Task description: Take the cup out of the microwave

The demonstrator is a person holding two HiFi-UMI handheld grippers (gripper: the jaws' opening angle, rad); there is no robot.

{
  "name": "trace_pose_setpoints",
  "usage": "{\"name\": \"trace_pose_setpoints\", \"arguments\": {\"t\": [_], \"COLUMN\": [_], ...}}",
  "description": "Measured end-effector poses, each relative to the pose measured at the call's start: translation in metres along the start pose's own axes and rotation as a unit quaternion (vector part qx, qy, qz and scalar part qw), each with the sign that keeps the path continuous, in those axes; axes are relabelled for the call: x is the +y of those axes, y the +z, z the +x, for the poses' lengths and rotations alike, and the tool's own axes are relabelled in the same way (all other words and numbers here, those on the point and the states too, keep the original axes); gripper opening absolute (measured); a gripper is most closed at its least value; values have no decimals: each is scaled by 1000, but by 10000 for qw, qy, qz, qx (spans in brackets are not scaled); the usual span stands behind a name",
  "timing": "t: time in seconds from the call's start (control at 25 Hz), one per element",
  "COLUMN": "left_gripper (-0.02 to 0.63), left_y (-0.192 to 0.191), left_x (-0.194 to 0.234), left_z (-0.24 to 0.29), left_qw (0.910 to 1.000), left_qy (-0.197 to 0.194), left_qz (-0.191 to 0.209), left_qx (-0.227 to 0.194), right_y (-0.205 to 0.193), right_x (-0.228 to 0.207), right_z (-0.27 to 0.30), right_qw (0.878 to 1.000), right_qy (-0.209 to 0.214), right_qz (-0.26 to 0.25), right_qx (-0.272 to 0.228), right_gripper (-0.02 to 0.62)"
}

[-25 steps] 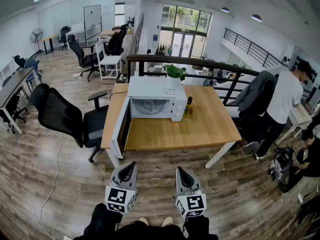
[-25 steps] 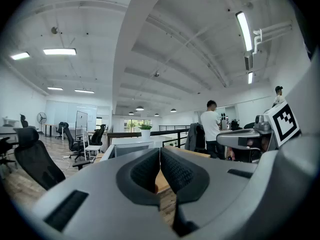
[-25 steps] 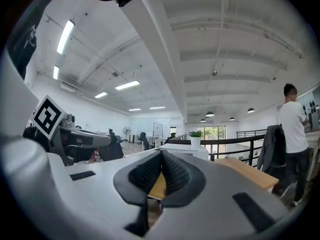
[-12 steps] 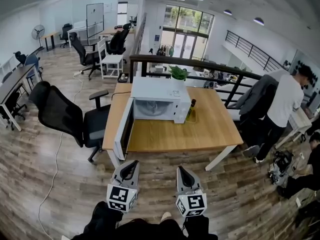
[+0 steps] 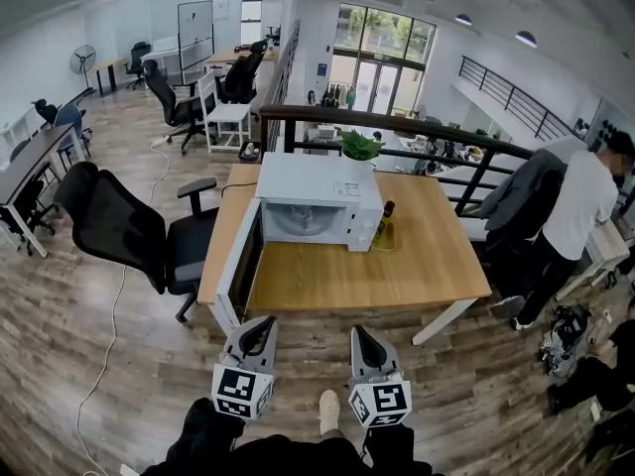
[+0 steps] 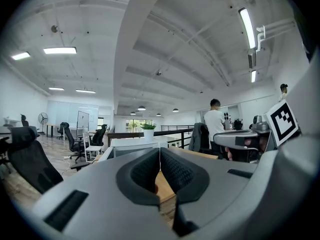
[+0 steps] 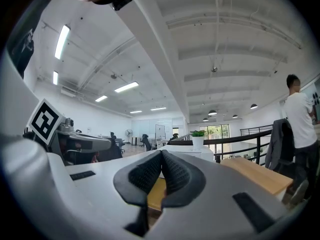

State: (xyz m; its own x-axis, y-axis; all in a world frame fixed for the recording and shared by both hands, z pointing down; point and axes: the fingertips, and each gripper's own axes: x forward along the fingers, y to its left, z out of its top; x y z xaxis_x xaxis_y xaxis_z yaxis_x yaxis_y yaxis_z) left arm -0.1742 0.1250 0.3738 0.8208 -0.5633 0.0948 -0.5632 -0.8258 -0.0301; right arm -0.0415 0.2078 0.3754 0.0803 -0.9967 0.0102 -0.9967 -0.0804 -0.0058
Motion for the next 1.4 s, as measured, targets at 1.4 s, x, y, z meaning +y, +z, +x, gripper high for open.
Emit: {"name": "trace_pose_setpoints", "arguments": {"t": [1.4], "left_gripper": [25], "left_y": [-10], "left_x": [23], "left_z": [224], "left_qw": [9889], "left_qy": [1420], "left_qz": [-177], "left_qx": [413], "right_y": [-38], "right_x": [-171], "right_z": [208], "right_qw": [9876], "right_qy": [1510], "right_qz": [236], "right_qx": [369], "right_gripper": [15]}}
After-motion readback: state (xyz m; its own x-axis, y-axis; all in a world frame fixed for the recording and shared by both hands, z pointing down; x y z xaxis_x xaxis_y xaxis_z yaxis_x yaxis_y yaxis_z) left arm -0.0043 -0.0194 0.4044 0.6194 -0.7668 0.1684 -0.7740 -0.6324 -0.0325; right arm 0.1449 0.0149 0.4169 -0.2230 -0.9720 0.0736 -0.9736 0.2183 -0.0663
